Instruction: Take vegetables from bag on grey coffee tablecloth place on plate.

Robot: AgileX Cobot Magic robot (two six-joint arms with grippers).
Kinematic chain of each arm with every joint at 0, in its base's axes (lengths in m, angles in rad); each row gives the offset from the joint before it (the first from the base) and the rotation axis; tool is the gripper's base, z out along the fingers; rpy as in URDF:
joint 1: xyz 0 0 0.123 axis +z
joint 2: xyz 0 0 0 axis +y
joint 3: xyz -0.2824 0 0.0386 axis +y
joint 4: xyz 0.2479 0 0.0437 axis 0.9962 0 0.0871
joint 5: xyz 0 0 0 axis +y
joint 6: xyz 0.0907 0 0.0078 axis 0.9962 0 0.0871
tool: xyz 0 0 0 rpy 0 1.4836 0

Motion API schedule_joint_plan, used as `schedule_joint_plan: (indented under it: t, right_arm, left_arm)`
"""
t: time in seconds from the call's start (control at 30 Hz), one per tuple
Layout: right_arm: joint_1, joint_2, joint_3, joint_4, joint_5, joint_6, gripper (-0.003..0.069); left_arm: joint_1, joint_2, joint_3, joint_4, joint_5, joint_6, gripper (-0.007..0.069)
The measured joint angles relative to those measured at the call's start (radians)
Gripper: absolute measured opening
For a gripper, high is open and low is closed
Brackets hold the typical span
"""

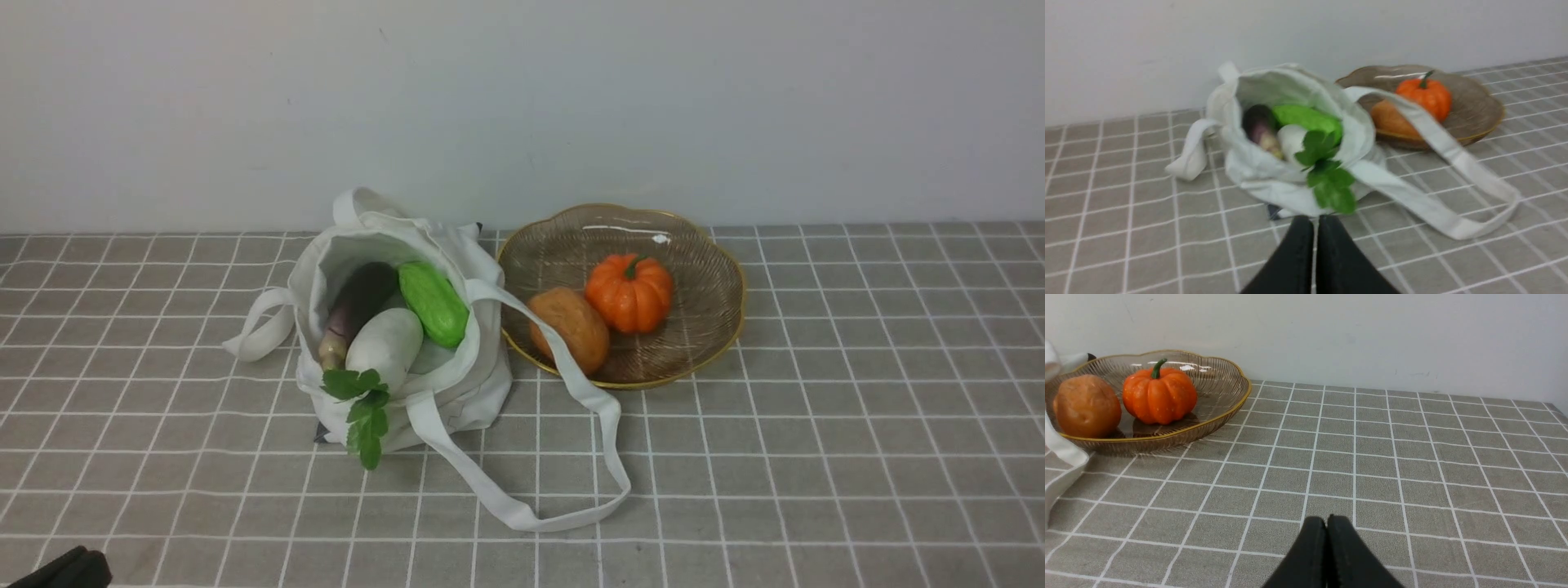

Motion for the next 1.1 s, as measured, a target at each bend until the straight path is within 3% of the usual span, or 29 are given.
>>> schedule_joint_plan:
  t: [0.3,1.1]
  right_arm:
    - [0.000,0.000,0.000,0.000,0.000,0.000,-0.0015]
    - [0.000,0.000,0.000,0.000,0.000,0.000,-0.0015]
  left_arm:
    - [0.217,0.000,0.119,0.061,-0.073,0.001,-0.0005]
    - [0.218,0.000,0.120,0.062,-0.025,0.001,-0.0005]
